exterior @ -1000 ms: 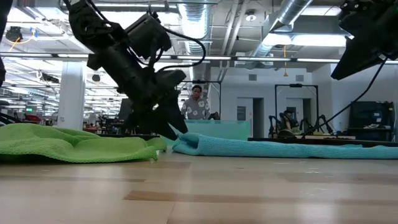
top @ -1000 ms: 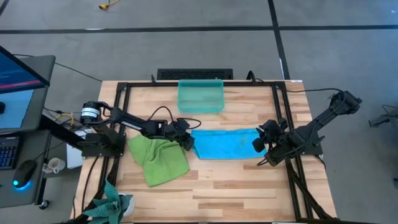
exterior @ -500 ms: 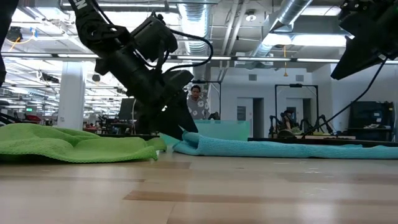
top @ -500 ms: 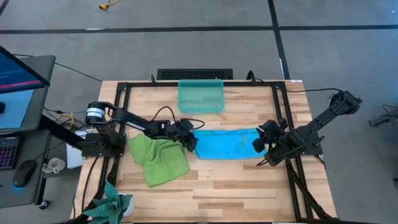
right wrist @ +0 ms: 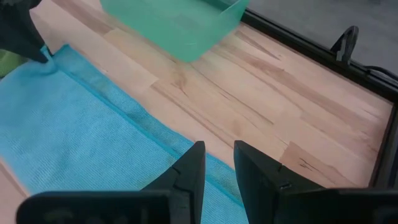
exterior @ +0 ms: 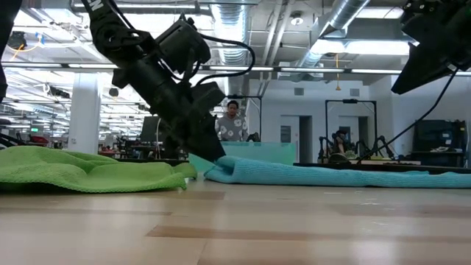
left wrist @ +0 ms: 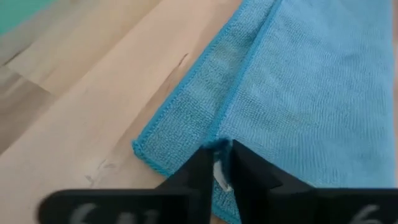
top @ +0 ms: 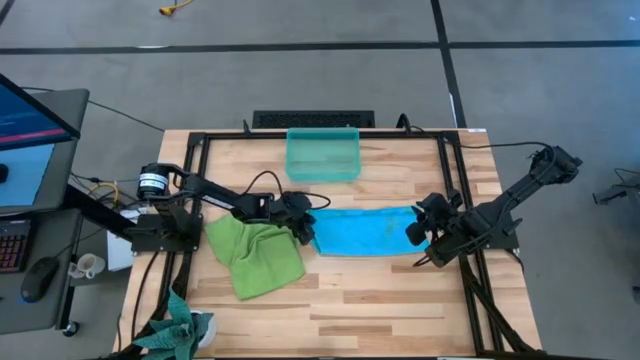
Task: Roll microfiber towels into tight, uniform cylinder then place into a basket
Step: Fold the blue microfiber cloth
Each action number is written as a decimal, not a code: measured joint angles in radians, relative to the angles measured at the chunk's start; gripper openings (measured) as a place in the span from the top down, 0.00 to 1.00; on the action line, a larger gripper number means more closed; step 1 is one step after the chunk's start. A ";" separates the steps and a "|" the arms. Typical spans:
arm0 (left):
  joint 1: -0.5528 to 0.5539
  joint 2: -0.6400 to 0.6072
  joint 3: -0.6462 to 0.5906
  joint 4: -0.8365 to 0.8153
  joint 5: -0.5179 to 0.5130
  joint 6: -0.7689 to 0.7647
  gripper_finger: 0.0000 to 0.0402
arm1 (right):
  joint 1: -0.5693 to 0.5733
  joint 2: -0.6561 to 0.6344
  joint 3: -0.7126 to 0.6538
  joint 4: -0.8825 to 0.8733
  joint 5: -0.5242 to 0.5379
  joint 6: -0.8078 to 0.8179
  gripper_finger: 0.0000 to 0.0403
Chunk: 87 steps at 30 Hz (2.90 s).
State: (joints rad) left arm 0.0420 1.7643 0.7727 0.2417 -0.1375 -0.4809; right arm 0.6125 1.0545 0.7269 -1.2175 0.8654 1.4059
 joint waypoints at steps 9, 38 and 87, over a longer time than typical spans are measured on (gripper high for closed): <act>-0.042 -0.099 0.001 -0.084 -0.004 0.067 0.99 | 0.000 0.000 0.000 0.022 0.000 0.000 0.74; -0.105 -0.267 0.000 -0.380 -0.269 0.121 1.00 | -0.283 0.056 -0.048 0.170 -0.202 -0.106 0.56; -0.105 -0.266 0.000 -0.375 -0.262 0.124 1.00 | -0.336 -0.061 -0.297 0.636 -0.296 -0.482 0.65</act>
State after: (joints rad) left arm -0.0628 1.4982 0.7731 -0.1330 -0.3994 -0.3566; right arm 0.2766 0.9932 0.4300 -0.5818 0.5694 0.9238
